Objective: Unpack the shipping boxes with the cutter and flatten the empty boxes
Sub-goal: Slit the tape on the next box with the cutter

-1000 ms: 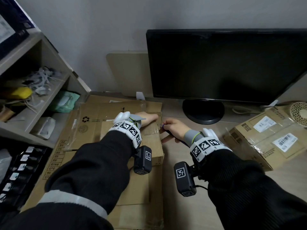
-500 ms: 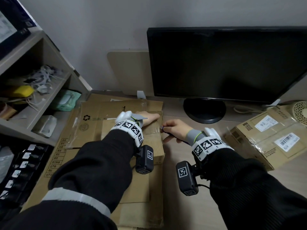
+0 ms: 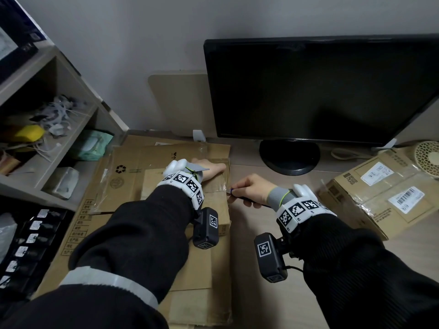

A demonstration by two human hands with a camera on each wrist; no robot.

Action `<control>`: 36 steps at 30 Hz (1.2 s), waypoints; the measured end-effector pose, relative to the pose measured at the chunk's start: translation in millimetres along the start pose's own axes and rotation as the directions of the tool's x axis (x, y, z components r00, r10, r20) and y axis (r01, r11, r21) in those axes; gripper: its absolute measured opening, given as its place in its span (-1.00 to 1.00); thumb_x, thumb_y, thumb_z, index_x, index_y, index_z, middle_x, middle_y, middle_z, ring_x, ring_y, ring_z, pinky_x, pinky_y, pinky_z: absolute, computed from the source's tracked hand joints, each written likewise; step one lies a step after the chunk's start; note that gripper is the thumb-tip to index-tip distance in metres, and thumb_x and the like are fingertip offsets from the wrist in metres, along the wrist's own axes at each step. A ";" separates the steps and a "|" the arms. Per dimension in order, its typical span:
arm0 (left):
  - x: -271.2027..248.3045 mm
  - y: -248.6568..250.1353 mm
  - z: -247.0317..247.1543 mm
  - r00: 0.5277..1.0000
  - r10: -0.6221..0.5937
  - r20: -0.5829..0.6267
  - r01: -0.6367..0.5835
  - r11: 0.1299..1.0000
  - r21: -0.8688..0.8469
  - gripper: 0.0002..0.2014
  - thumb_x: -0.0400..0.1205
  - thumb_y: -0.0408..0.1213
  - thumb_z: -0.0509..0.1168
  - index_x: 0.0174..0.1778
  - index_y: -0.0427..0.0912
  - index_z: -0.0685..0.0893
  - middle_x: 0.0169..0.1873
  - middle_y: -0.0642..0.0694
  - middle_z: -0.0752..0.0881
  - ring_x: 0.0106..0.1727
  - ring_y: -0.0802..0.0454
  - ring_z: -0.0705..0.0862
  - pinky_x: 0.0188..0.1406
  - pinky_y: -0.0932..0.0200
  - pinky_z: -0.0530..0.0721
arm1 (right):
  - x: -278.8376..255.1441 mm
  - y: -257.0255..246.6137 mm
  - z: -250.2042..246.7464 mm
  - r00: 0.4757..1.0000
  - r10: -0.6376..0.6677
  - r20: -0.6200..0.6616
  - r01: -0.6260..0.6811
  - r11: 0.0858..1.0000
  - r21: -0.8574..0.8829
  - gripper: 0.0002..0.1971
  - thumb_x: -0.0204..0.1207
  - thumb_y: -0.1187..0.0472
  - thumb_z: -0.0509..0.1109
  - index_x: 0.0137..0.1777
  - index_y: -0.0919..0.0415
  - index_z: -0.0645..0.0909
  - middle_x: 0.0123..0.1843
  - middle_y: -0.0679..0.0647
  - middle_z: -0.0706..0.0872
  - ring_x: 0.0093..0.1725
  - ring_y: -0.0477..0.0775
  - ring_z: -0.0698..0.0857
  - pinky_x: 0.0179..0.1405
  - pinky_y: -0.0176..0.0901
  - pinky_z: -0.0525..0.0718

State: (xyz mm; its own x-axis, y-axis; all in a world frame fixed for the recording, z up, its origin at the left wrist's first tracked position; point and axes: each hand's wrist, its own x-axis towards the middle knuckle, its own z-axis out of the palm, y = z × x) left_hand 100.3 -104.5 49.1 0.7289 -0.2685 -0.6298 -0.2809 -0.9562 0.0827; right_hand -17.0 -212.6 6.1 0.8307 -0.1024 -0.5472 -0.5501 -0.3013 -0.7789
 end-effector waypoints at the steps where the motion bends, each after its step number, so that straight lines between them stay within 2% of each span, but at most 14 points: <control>1: 0.8 -0.1 0.1 1.000 0.001 -0.004 -0.001 1.000 0.000 -0.37 0.61 0.23 0.09 0.46 -0.14 0.48 0.42 -0.25 0.43 0.36 -0.22 0.41 0.03 0.04 0.29 | 0.5 1.4 1.4 1.000 0.003 -0.003 -0.003 1.000 0.011 -0.79 0.57 0.30 0.28 -0.13 0.22 0.76 -0.46 -0.04 0.69 -0.57 -0.08 0.42 -0.71 -0.33 0.30; 4: 1.3 -0.5 1.1 1.000 -0.002 -0.006 0.002 1.000 0.010 -0.34 0.61 0.24 0.09 0.50 -0.14 0.44 0.45 -0.25 0.40 0.41 -0.24 0.38 0.05 0.04 0.28 | -1.2 2.5 5.1 1.000 0.005 -0.010 -0.004 0.999 0.045 -0.75 0.58 0.33 0.26 -0.26 0.17 0.71 -0.62 -0.14 0.62 -0.60 -0.09 0.39 -0.70 -0.33 0.26; 7: 1.3 -0.6 2.1 1.000 0.003 -0.010 -0.003 1.000 0.015 -0.33 0.62 0.24 0.08 0.54 -0.12 0.39 0.51 -0.23 0.34 0.47 -0.26 0.32 0.07 0.02 0.24 | -2.9 1.3 4.1 1.000 -0.004 -0.007 0.004 1.000 0.005 -0.76 0.58 0.33 0.25 -0.22 0.19 0.72 -0.62 -0.11 0.63 -0.58 -0.07 0.39 -0.67 -0.32 0.25; 10: 2.7 -4.9 1.9 1.000 0.016 -0.016 -0.016 1.000 -0.012 -0.32 0.60 0.26 0.09 0.56 -0.06 0.37 0.53 -0.19 0.30 0.51 -0.25 0.27 0.10 -0.01 0.24 | -0.5 -3.4 0.8 0.999 -0.046 -0.026 0.043 0.992 -0.118 -0.79 0.58 0.26 0.28 -0.09 0.13 0.77 -0.25 0.14 0.80 -0.50 -0.03 0.46 -0.64 -0.30 0.35; 11: 4.5 -7.3 2.6 1.000 0.019 -0.015 -0.020 1.000 -0.006 -0.28 0.55 0.31 0.10 0.58 -0.02 0.35 0.54 -0.17 0.29 0.52 -0.26 0.25 0.17 -0.04 0.28 | 0.2 -4.2 0.4 0.998 -0.061 -0.033 0.056 0.988 -0.143 -0.80 0.58 0.25 0.29 -0.05 0.12 0.76 -0.14 0.12 0.83 -0.50 -0.05 0.49 -0.64 -0.31 0.38; 13: 6.3 -11.6 4.5 1.000 0.024 -0.002 -0.024 0.999 0.047 -0.13 0.40 0.45 0.16 0.59 0.08 0.31 0.55 -0.16 0.27 0.54 -0.27 0.22 0.34 -0.13 0.31 | 1.7 -3.2 0.9 0.997 -0.073 -0.037 0.067 0.986 -0.151 -0.82 0.58 0.25 0.29 -0.05 0.09 0.75 -0.06 0.09 0.84 -0.50 -0.08 0.52 -0.64 -0.31 0.40; 16: 8.2 -14.4 5.2 1.000 0.022 0.006 -0.023 0.997 0.080 0.00 0.28 0.51 0.26 0.60 0.07 0.29 0.56 -0.15 0.26 0.55 -0.26 0.22 0.41 -0.17 0.32 | 0.1 -0.4 3.7 0.997 -0.073 -0.023 0.072 0.995 -0.068 -0.82 0.57 0.28 0.29 -0.06 0.13 0.74 -0.12 0.05 0.83 -0.51 -0.11 0.51 -0.64 -0.30 0.40; 19: 12.1 -14.5 4.8 1.000 0.018 0.006 -0.019 0.997 0.069 -0.01 0.27 0.49 0.27 0.58 0.07 0.30 0.57 -0.14 0.24 0.56 -0.26 0.20 0.42 -0.19 0.31 | -3.6 1.6 3.6 0.998 -0.069 -0.012 0.069 0.998 -0.006 -0.80 0.59 0.32 0.28 -0.08 0.20 0.75 -0.48 -0.15 0.73 -0.59 -0.18 0.45 -0.66 -0.32 0.34; 20: 13.0 -14.1 4.7 1.000 0.014 0.006 -0.014 0.998 0.064 -0.02 0.28 0.48 0.27 0.59 0.06 0.30 0.58 -0.15 0.23 0.57 -0.27 0.18 0.43 -0.20 0.30 | -3.7 2.0 4.1 0.998 -0.069 -0.009 0.069 0.998 0.016 -0.80 0.59 0.33 0.27 -0.10 0.19 0.75 -0.49 -0.16 0.71 -0.60 -0.18 0.43 -0.67 -0.32 0.33; 22: 15.9 -14.4 5.1 1.000 -0.001 0.005 0.001 0.999 0.054 -0.02 0.30 0.47 0.27 0.60 0.05 0.28 0.59 -0.17 0.21 0.59 -0.28 0.15 0.46 -0.20 0.27 | -4.4 2.7 6.6 0.998 -0.067 -0.007 0.068 0.994 0.082 -0.78 0.58 0.35 0.27 -0.16 0.16 0.73 -0.34 -0.08 0.75 -0.58 -0.13 0.42 -0.69 -0.32 0.30; 24: 17.6 -14.7 5.2 1.000 -0.008 -0.001 0.008 0.999 0.044 -0.03 0.32 0.46 0.27 0.60 0.03 0.28 0.59 -0.19 0.22 0.59 -0.29 0.15 0.46 -0.19 0.26 | -3.9 4.9 9.4 0.998 -0.064 -0.012 0.065 0.990 0.129 -0.79 0.59 0.37 0.27 -0.17 0.16 0.71 -0.31 -0.03 0.74 -0.59 -0.12 0.41 -0.72 -0.34 0.27; 29: 20.6 -15.1 6.1 1.000 0.002 0.005 -0.002 0.999 0.043 -0.05 0.32 0.45 0.28 0.59 0.04 0.29 0.60 -0.13 0.19 0.58 -0.27 0.14 0.46 -0.20 0.25 | -4.9 7.8 10.5 0.999 -0.051 -0.002 0.050 0.982 0.183 -0.81 0.61 0.38 0.25 0.00 0.33 0.71 -0.26 0.02 0.74 -0.63 -0.15 0.39 -0.74 -0.36 0.25; 33: 20.4 -18.4 6.3 1.000 0.025 0.009 -0.026 0.998 0.049 0.00 0.24 0.52 0.26 0.57 0.09 0.32 0.58 -0.10 0.21 0.57 -0.25 0.15 0.48 -0.24 0.27 | -5.3 4.1 10.6 0.999 -0.035 0.014 0.032 0.982 0.184 -0.83 0.61 0.37 0.25 -0.09 0.20 0.66 -0.25 0.03 0.74 -0.62 -0.14 0.40 -0.74 -0.36 0.26; 36: 16.6 -23.1 6.6 0.993 0.116 -0.031 -0.116 0.993 0.004 0.04 0.18 0.49 0.37 0.55 0.10 0.31 0.59 -0.07 0.18 0.56 -0.23 0.13 0.50 -0.24 0.28 | -3.5 2.7 9.6 1.000 -0.013 -0.015 0.015 0.983 0.183 -0.83 0.61 0.34 0.24 -0.15 0.14 0.61 -0.24 0.05 0.75 -0.59 -0.10 0.41 -0.73 -0.38 0.26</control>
State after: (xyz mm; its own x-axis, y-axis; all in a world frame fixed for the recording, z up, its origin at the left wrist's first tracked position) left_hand 114.7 -86.1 31.6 0.7106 -0.3815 -0.5913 -0.3659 -0.9181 0.1525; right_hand -22.2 -203.9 3.0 0.8389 -0.1128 -0.5324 -0.5435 -0.1244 -0.8301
